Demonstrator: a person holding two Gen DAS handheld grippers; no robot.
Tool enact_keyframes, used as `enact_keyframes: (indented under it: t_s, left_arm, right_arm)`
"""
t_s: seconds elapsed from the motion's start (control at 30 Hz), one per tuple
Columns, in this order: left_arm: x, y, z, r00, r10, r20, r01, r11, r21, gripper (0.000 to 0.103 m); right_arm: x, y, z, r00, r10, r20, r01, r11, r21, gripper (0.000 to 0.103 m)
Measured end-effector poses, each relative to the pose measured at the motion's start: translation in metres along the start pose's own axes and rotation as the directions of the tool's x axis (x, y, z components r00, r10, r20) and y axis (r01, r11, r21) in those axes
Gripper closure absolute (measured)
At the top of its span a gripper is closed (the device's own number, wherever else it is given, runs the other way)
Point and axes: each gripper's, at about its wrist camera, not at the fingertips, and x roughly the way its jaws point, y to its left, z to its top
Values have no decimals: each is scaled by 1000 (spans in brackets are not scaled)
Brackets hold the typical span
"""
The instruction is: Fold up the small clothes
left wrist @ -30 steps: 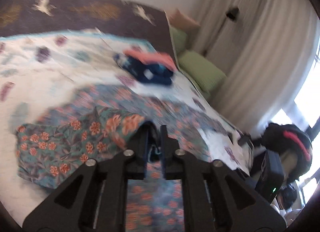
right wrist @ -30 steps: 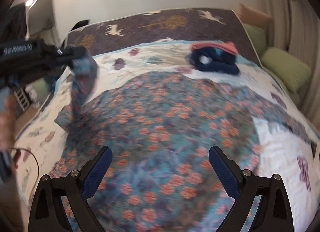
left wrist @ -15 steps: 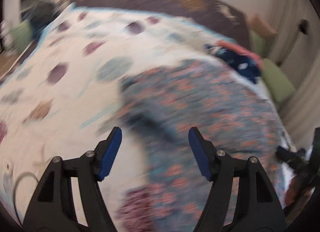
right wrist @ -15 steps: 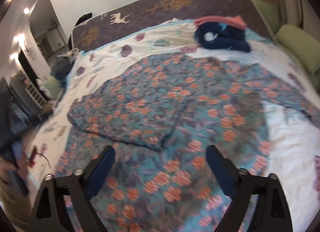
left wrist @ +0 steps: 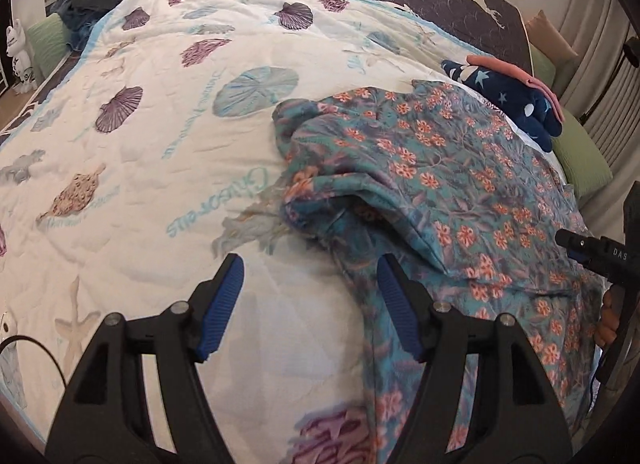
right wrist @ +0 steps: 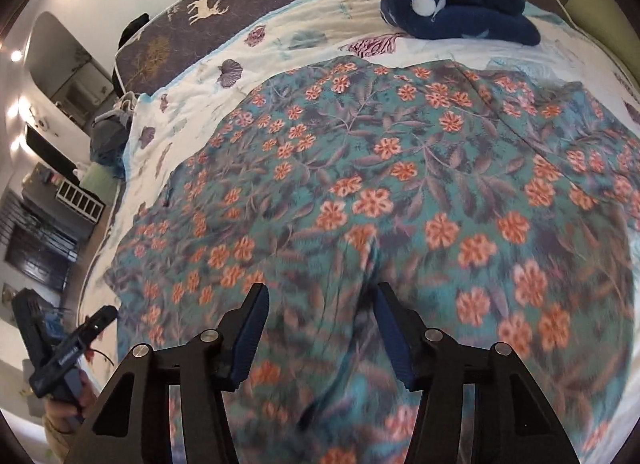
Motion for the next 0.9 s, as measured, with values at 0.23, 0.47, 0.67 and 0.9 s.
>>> enact_keyframes:
  t_s: [0.23,0.47,0.67,0.9]
  left_arm:
    - [19,-2,11,1000,-19,4,19,999,-27,33]
    - [23,-2,7,994,108,28,-108,994,4,32]
    - [20,2,1,991,125,49,-124,992,-12,30]
    - [10,-3,-6,986,157,60,-158,987,13,30]
  right_arm:
    - [5,30,22,996,90,6,-90,993,-78,97]
    - [-84,21,55,949,44,311,-22,997,-74,97]
    - [-41,-43,68,986,-38,162,32,999,40,96]
    - [-22,-70,49,988,-98,123,84,990,116,82]
